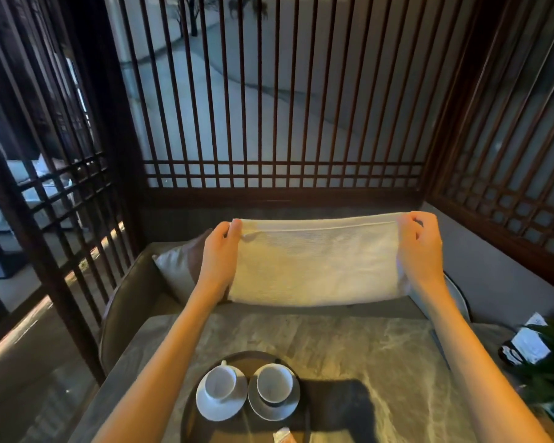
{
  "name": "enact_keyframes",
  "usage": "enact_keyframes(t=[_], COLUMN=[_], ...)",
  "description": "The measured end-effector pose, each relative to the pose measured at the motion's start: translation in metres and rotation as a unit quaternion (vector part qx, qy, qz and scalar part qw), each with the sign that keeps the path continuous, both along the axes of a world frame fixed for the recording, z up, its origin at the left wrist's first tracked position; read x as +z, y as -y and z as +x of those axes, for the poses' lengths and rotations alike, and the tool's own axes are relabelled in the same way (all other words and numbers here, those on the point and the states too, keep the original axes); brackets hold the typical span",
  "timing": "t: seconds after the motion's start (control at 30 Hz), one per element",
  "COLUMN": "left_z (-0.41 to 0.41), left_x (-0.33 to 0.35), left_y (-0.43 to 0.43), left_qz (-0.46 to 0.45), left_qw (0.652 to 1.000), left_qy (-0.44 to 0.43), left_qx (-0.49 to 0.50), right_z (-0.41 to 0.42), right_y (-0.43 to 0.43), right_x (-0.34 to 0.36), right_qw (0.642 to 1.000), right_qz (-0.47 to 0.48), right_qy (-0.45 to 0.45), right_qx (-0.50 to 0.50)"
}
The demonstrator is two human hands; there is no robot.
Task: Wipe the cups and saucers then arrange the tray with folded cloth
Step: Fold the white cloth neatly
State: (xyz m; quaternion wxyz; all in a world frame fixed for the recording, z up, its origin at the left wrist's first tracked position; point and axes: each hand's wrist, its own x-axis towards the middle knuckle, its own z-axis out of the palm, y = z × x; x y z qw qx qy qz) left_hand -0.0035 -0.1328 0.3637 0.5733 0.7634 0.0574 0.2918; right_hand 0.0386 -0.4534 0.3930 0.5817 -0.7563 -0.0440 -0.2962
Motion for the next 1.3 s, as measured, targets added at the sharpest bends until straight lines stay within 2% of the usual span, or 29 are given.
enact_keyframes(t=[0.13, 0.27, 0.3, 0.4, 0.53, 0.67, 0.9, 1.0, 1.07, 1.17, 1.3], left_z=[0.001, -0.003, -0.003, -0.006, -0.018, -0.023, -0.028, -0.034, -0.038, -0.045, -0.057], left_x=[-0.005, -0.010, -0.010, -0.012, -0.012, -0.012, -0.007, 0.001, 0.004, 0.008, 0.015], left_y=[-0.010, -0.012, -0.013, -0.015, -0.015, -0.009, 0.019, 0.036, 0.044, 0.057, 0.069], left_qz=[-0.101, -0.254, -0.267, -0.232, -0.275, -0.241, -0.031, 0.068, 0.105, 0.127, 0.127], left_qw=[0.988, 0.944, 0.936, 0.933, 0.918, 0.932, 0.980, 0.976, 0.971, 0.968, 0.961], left_qy=[-0.101, -0.174, -0.187, -0.200, -0.203, -0.170, -0.114, -0.084, -0.067, -0.047, -0.017], left_qx=[-0.062, -0.118, -0.131, -0.190, -0.204, -0.210, -0.161, -0.191, -0.204, -0.212, -0.245], right_z=[0.004, 0.001, -0.001, -0.006, -0.007, -0.015, -0.038, -0.047, -0.051, -0.055, -0.059], right_y=[0.007, 0.008, 0.009, 0.013, 0.025, 0.034, 0.005, -0.009, -0.019, -0.031, -0.043], right_x=[-0.005, -0.007, -0.006, -0.005, -0.004, 0.002, 0.023, 0.034, 0.042, 0.050, 0.053], right_qw=[0.995, 0.982, 0.976, 0.947, 0.915, 0.877, 0.881, 0.863, 0.846, 0.833, 0.836], right_qz=[-0.085, -0.095, -0.091, -0.035, 0.020, 0.041, -0.210, -0.349, -0.398, -0.427, -0.428], right_qy=[-0.057, -0.089, -0.106, -0.189, -0.247, -0.256, -0.176, -0.118, -0.085, -0.058, -0.031], right_qx=[0.013, 0.137, 0.168, 0.257, 0.319, 0.404, 0.386, 0.346, 0.345, 0.346, 0.342])
